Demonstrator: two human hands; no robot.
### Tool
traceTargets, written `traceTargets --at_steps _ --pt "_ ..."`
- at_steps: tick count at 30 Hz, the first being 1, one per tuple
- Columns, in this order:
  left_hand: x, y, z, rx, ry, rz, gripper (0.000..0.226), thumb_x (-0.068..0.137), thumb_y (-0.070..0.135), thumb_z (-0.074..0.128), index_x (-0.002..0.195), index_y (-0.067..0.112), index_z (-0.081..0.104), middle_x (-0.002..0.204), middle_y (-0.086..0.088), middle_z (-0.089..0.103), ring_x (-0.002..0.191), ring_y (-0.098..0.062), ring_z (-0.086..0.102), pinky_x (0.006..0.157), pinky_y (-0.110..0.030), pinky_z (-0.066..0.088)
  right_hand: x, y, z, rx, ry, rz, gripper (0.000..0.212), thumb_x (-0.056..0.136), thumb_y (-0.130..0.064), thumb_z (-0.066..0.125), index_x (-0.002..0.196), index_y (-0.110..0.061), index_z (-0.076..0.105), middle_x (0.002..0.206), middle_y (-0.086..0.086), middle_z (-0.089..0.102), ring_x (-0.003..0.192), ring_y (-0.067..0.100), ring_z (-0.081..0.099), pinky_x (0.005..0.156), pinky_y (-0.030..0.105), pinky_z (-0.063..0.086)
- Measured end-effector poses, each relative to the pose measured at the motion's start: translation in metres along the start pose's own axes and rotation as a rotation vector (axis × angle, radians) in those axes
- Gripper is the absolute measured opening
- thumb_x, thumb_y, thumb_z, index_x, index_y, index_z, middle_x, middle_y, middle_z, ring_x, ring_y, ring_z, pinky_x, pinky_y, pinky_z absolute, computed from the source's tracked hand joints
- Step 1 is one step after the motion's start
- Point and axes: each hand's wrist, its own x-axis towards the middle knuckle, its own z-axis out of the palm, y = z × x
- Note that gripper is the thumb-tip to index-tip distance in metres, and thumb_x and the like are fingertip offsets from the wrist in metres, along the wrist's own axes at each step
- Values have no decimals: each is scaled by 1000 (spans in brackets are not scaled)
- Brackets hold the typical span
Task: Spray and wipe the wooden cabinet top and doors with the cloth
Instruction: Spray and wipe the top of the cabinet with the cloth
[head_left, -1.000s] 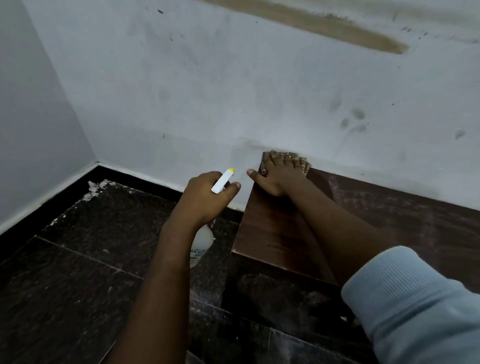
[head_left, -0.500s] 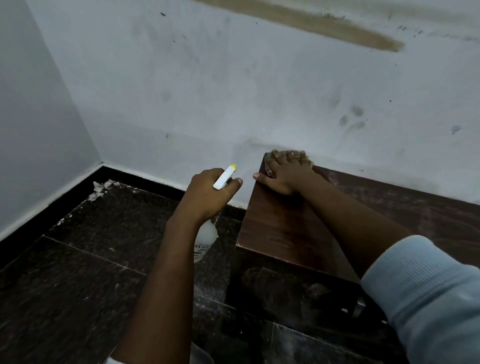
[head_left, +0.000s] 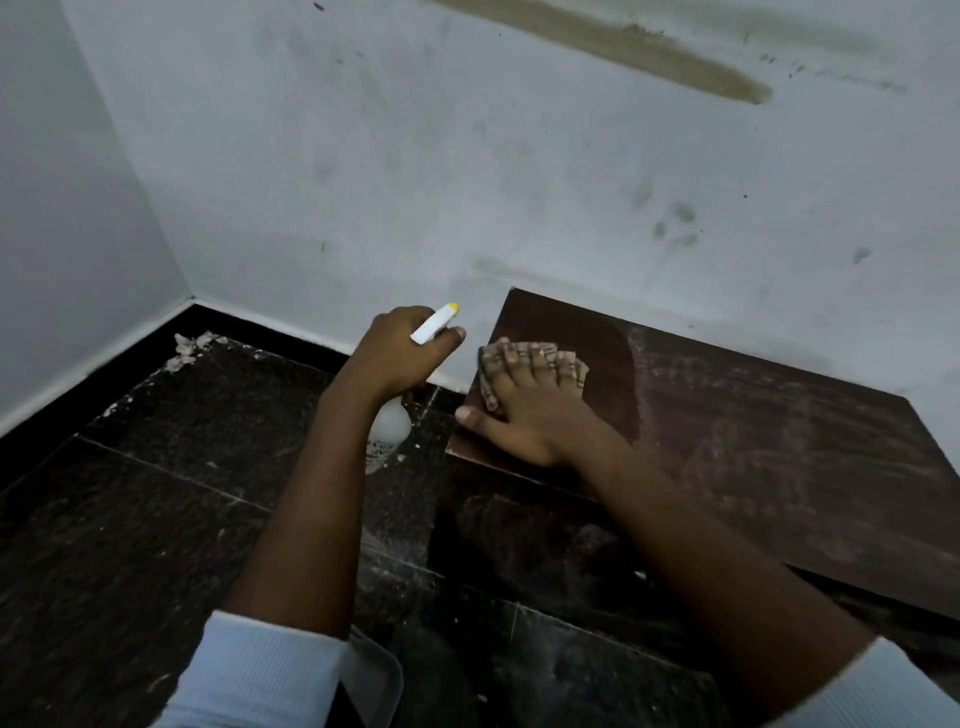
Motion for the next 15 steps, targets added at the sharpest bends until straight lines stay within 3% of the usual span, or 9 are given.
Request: traceTargets --at_steps 5,7,11,13,15 --pt "-4 19 -5 2 -27 36 47 100 41 70 87 -3 60 73 -25 63 56 -39 68 57 -45 57 -70 -10 18 -47 39 -131 91 95 -76 31 162 -30 -10 170 0 -19 156 31 -18 119 53 -20" --pt "-8 33 -5 51 -69 66 46 101 40 70 86 -2 60 68 -19 61 55 -37 67 54 -39 52 -92 -3 32 -116 112 -182 87 98 -62 39 163 -29 -8 171 2 -14 157 34 -11 119 53 -18" --pt "-31 64 -4 118 -124 112 46 101 43 71 77 6 58 65 -6 61 60 -26 65 62 -39 48 -125 12 46 -113 183 -185 69 96 -37 15 164 -28 2 172 2 3 158 35 1 122 53 -11" --pt "-51 73 2 78 -121 96 43 99 46 73 81 9 65 69 -7 68 60 -22 66 62 -38 50 -143 19 45 61 222 -134 61 104 -24 26 163 -29 15 171 -1 13 159 27 5 128 49 -1" --pt "-74 82 16 34 -147 99 41 98 47 74 80 11 66 67 -7 67 61 -27 68 63 -42 53 -163 26 36 517 228 -66 50 109 -18 41 157 -30 36 165 -7 33 155 14 21 128 36 13"
